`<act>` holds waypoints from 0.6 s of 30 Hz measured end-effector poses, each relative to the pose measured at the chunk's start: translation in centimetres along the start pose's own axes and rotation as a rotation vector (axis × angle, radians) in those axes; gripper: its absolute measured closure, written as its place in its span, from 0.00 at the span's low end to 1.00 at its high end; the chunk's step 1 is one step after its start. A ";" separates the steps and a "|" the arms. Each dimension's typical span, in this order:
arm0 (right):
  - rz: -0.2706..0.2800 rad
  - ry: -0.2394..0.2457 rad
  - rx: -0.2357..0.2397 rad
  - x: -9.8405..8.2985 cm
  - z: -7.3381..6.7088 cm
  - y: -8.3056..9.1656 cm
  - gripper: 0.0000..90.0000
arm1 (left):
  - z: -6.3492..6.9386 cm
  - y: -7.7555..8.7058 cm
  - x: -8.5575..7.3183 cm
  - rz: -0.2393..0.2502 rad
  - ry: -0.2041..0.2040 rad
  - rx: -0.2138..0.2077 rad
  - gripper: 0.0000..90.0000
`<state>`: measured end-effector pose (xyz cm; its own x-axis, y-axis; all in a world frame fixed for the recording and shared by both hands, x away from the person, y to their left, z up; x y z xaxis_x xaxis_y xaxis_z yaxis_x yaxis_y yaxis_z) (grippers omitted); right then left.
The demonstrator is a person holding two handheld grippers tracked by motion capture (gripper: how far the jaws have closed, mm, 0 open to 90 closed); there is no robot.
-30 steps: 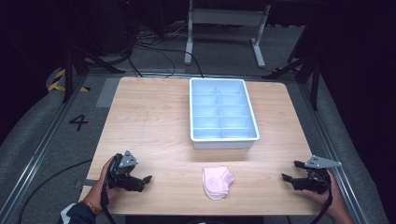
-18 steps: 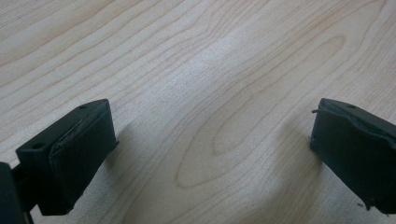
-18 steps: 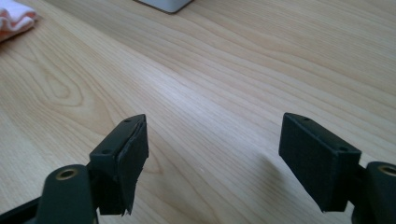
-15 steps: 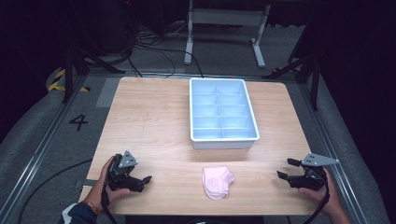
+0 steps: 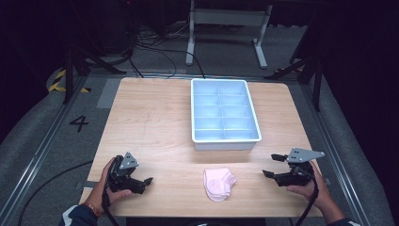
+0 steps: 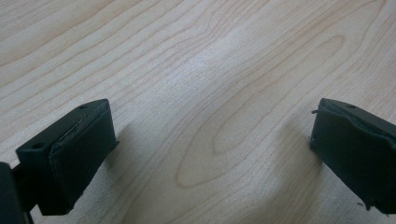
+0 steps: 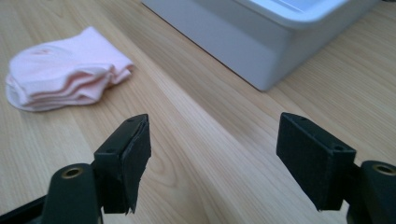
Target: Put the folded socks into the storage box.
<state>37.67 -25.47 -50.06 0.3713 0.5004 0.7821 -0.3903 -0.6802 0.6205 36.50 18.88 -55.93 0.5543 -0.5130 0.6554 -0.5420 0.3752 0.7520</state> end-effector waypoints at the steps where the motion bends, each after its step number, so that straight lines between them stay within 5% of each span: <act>1: -0.001 0.010 0.009 0.4 -0.3 -0.3 0.30 | 0.0 0.0 0.0 0.000 0.000 0.001 0.00; 11: -0.054 0.101 0.130 3.4 -4.8 -4.7 0.30 | 0.0 0.0 0.0 0.002 0.000 -0.001 0.00; 18: -0.089 0.131 0.181 3.6 -6.9 -6.8 0.30 | 0.0 0.0 0.0 0.003 -0.003 0.000 0.00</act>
<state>35.90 -15.35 -51.09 0.2804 0.6202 0.7326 -0.1989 -0.7092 0.6764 36.52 18.90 -55.92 0.5508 -0.5142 0.6574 -0.5437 0.3765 0.7501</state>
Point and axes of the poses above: each handheld gripper's, and its own axes: y roughly backward along the jaws, x roughly out of its top, z roughly to its right, the point moved 10 cm from there along -y, roughly forward along the jaws, and after that the axes turned 6 degrees about x, right-handed, at the moved point
